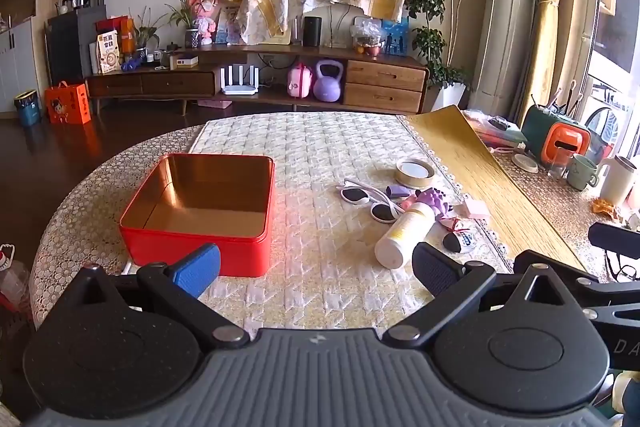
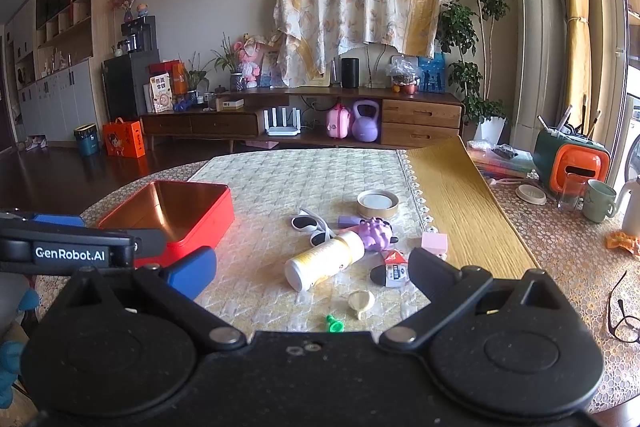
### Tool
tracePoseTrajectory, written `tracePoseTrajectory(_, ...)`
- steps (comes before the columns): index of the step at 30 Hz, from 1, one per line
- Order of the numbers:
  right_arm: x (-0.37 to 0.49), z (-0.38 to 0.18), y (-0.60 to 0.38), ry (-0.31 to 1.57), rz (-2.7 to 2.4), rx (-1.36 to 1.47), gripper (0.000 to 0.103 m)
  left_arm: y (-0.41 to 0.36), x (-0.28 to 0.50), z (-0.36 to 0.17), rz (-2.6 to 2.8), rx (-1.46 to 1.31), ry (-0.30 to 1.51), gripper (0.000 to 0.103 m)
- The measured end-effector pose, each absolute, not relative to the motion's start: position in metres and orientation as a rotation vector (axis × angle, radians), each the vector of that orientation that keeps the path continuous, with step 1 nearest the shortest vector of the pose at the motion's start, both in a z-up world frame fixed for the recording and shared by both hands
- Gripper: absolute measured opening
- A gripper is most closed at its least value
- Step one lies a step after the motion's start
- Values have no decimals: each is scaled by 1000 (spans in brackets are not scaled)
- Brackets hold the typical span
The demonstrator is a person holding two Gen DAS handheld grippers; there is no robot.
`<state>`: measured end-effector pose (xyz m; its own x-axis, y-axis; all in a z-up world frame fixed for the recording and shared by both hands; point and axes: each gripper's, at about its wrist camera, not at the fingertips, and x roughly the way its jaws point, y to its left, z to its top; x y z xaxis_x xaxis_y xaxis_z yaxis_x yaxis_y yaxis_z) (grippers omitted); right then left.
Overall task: Organize rigid objects
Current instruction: 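Move the left gripper toward the white-and-yellow bottle lying on the table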
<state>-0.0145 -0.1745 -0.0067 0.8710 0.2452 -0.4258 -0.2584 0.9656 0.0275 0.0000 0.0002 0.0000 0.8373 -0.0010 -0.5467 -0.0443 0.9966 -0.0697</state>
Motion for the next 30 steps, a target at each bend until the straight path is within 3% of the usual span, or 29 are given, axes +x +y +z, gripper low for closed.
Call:
tracePoseTrajectory(23,4,-25,-183,486,263,-19,100,-3,20,-15,-35,-167,657,103)
tracePoseTrajectory(30,30,-36,-195,528,268,-37,100,-20,54,-20,-100,-67,671,103)
